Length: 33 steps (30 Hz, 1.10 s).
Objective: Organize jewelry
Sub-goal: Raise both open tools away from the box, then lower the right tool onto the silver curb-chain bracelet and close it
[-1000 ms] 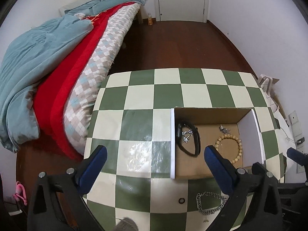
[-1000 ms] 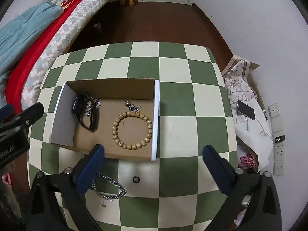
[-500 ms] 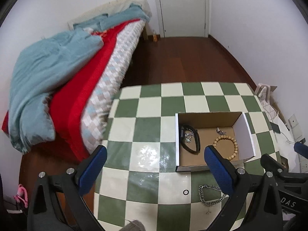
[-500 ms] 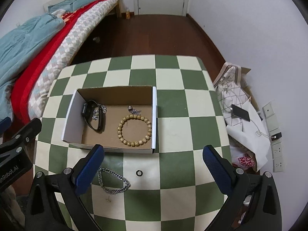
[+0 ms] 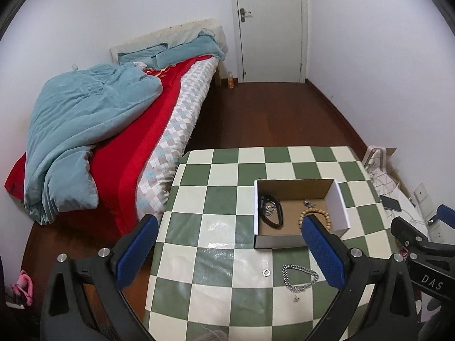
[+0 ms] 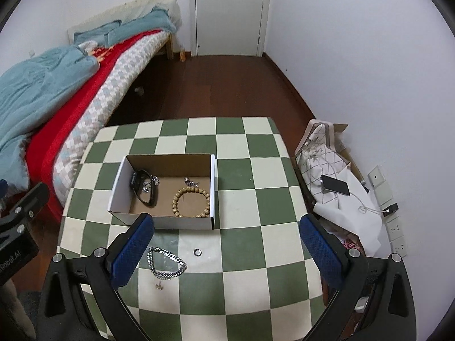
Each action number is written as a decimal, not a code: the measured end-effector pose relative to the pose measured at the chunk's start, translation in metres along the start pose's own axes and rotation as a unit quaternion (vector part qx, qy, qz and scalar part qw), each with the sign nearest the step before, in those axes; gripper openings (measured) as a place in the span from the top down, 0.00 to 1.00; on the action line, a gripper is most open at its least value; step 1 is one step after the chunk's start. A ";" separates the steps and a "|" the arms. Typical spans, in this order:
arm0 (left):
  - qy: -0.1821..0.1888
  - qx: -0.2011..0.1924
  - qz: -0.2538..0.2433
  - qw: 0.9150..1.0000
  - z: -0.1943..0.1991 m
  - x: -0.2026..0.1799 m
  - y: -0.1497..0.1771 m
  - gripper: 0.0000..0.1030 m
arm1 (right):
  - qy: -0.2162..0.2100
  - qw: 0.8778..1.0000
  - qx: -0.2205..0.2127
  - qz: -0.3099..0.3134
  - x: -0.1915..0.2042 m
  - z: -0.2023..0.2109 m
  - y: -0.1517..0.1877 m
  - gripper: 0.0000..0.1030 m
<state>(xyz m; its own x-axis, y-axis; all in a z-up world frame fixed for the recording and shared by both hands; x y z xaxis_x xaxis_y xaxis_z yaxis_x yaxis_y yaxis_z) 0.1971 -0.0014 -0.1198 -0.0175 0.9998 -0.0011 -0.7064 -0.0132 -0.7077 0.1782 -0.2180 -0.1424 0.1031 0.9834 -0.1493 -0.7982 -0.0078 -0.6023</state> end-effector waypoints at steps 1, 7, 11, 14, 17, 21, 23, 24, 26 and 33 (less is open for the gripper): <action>0.001 -0.004 0.001 1.000 0.006 0.000 0.001 0.00 | 0.001 1.000 -0.006 0.000 -0.001 0.007 0.001 0.00; 0.005 -0.021 0.012 1.000 0.029 0.007 0.007 0.00 | -0.006 1.000 -0.027 -0.005 0.000 0.038 0.008 0.00; -0.015 -0.031 0.018 0.999 0.030 0.017 0.020 0.00 | -0.023 0.999 -0.026 -0.012 0.006 0.045 0.021 0.00; -0.048 -0.026 0.009 0.998 0.016 0.026 0.035 0.00 | -0.040 0.999 -0.010 -0.019 0.011 0.032 0.038 0.00; -0.089 -0.013 -0.004 0.996 -0.007 0.037 0.053 0.00 | -0.048 0.998 0.018 -0.031 0.011 0.006 0.061 0.00; -0.131 0.017 -0.015 0.991 -0.040 0.048 0.078 0.00 | -0.069 0.995 0.053 -0.047 0.017 -0.036 0.092 0.07; -0.141 0.034 -0.017 0.989 -0.055 0.053 0.089 0.00 | -0.088 0.992 0.075 -0.054 0.026 -0.062 0.105 0.22; -0.146 0.041 -0.019 0.988 -0.062 0.055 0.094 0.00 | -0.094 0.991 0.082 -0.055 0.029 -0.071 0.109 0.26; -0.156 0.056 -0.022 0.986 -0.075 0.059 0.104 0.00 | -0.110 0.987 0.097 -0.061 0.042 -0.093 0.118 0.27; -0.156 0.092 -0.029 0.983 -0.098 0.061 0.126 0.00 | -0.126 0.981 0.134 -0.056 0.080 -0.151 0.139 0.32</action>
<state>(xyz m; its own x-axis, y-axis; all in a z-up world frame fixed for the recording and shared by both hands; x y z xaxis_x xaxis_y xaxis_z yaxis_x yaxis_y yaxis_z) 0.1765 0.0588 -0.2778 -0.1693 0.9472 0.2724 -0.8277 0.0134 -0.5610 0.1647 -0.1680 -0.3562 0.0756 0.9893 0.1244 -0.9215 0.1170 -0.3704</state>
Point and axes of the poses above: each gripper's, at about its wrist camera, not at the fingertips, and z roughly against the way its jaws point, x to its left, y to its underside, the point moved 10 cm from there along -z, roughly the way its jaws point, and after that the axes turned 6 degrees about z, right-handed, at the moved point
